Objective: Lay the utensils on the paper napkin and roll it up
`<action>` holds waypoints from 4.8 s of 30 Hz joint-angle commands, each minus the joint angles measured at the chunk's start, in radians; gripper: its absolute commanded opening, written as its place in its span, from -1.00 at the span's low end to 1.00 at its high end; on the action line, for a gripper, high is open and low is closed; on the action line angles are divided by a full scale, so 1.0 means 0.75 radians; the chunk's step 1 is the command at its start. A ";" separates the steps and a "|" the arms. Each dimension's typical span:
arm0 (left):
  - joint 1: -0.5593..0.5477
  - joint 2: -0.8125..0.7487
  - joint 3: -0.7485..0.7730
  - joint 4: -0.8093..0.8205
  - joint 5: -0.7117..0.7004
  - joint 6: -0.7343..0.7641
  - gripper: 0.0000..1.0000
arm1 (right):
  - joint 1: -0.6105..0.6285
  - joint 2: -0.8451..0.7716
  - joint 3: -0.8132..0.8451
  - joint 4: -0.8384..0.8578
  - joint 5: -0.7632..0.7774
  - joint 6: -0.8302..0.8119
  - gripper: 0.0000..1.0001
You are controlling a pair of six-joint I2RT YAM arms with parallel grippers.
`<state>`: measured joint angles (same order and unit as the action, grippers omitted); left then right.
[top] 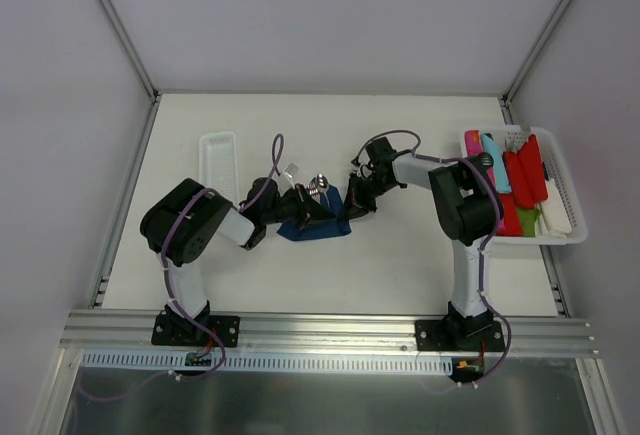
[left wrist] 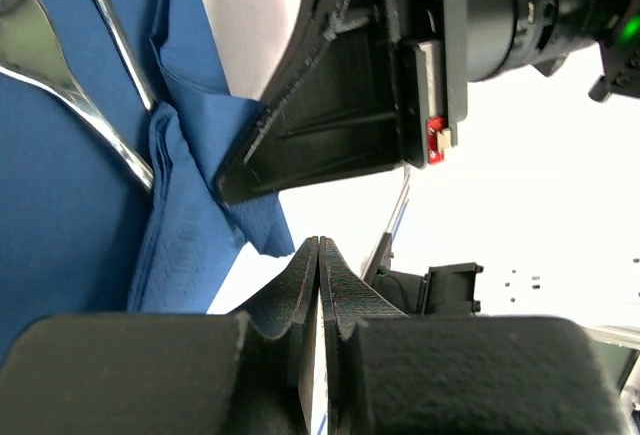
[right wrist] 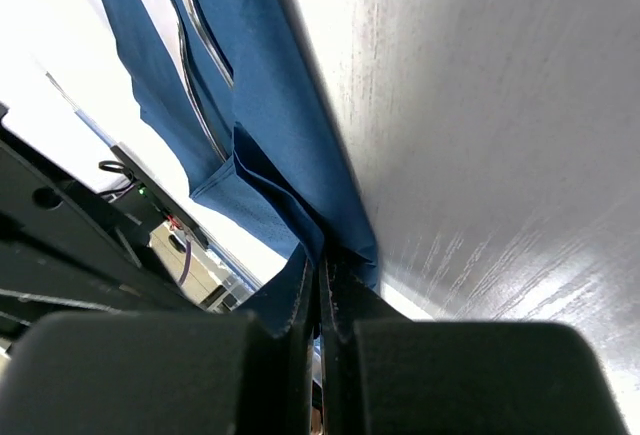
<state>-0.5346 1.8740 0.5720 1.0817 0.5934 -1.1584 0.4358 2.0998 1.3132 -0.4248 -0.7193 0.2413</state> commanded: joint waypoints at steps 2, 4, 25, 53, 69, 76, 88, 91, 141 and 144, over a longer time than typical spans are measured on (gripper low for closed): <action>0.013 -0.083 -0.053 0.010 -0.014 0.055 -1.00 | 0.000 0.027 0.020 -0.070 0.139 -0.056 -1.00; 0.013 -0.085 -0.079 0.004 -0.024 0.058 -1.00 | 0.000 0.029 0.022 -0.072 0.135 -0.056 -1.00; 0.026 0.027 -0.061 -0.272 -0.137 0.096 -1.00 | 0.010 -0.086 0.024 -0.082 0.104 -0.072 -1.00; 0.024 0.017 -0.024 -0.440 -0.159 0.137 -1.00 | 0.110 -0.053 0.084 0.045 -0.053 0.212 -1.00; 0.024 -0.101 -0.063 -0.479 -0.169 0.164 -0.97 | 0.106 0.049 0.061 0.143 -0.094 0.310 -0.41; 0.044 -0.349 -0.145 -0.577 -0.225 0.199 -0.76 | 0.102 0.076 0.067 0.143 -0.100 0.314 0.05; 0.065 -0.584 -0.147 -0.692 -0.216 0.268 -0.85 | 0.092 0.111 0.041 0.217 -0.129 0.396 0.32; 0.040 -0.568 -0.129 -0.698 -0.235 0.266 -0.92 | 0.092 0.113 0.043 0.225 -0.127 0.415 0.40; 0.064 -0.147 0.012 -0.810 -0.323 0.199 -1.00 | 0.006 -0.002 0.120 0.327 -0.289 0.108 -0.53; 0.064 -0.124 0.023 -0.812 -0.302 0.203 -1.00 | 0.008 0.047 0.167 0.331 -0.297 0.112 -0.62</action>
<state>-0.4953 1.7561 0.5892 0.5930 0.3813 -1.0740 0.4374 2.1056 1.3853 -0.1757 -0.9253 0.3599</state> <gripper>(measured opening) 0.005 0.199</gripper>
